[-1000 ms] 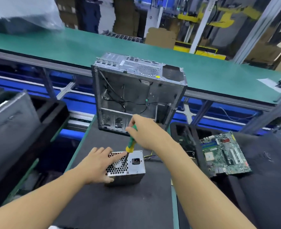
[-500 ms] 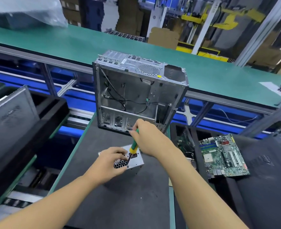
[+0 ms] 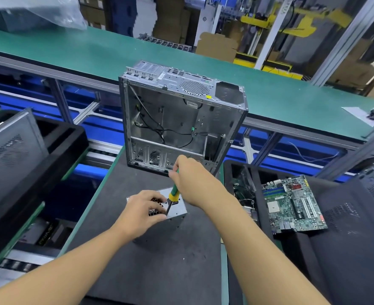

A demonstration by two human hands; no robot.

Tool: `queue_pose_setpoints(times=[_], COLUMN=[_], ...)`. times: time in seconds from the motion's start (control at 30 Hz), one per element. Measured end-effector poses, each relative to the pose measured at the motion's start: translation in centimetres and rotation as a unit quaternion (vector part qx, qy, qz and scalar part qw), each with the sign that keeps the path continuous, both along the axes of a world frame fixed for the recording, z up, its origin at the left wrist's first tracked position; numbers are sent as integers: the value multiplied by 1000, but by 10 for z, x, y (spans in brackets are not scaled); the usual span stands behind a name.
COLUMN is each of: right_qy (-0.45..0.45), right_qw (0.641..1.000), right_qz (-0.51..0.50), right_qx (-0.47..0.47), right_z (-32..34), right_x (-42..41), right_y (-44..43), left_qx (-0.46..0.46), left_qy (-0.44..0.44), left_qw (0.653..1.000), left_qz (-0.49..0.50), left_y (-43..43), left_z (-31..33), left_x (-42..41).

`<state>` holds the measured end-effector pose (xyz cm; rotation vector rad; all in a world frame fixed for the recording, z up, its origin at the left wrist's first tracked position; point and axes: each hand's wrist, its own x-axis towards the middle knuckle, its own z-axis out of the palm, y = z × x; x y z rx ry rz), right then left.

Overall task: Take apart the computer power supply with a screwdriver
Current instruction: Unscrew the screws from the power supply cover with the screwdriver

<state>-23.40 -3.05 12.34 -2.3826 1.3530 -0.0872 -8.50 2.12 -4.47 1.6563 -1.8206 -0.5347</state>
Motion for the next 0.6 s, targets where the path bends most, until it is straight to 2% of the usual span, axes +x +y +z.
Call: queue_pose_setpoints(times=[0.2, 0.27, 0.33, 0.37, 0.5, 0.6], right_qy=[37, 80, 116, 130, 153, 140], right_qw=[999, 996, 990, 987, 983, 983], right_qz=[16, 13, 18, 23, 82, 118], right_qx=[-8, -34, -73, -87, -52, -1], right_z=[3, 3, 3, 3, 6, 14], right_x=[5, 5, 5, 4, -1, -5], right_y=[11, 16, 18, 17, 9, 4], left_qx=[-7, 26, 68, 71, 48, 46], left_qy=[10, -85, -248, -295, -311, -331], left_qw=[1000, 995, 962, 949, 949, 942], left_qz=[-8, -53, -92, -88, 5, 25], left_y=[1, 1, -1, -2, -13, -18], left_z=[-1, 0, -3, -5, -11, -17], left_x=[1, 4, 6, 4, -10, -11])
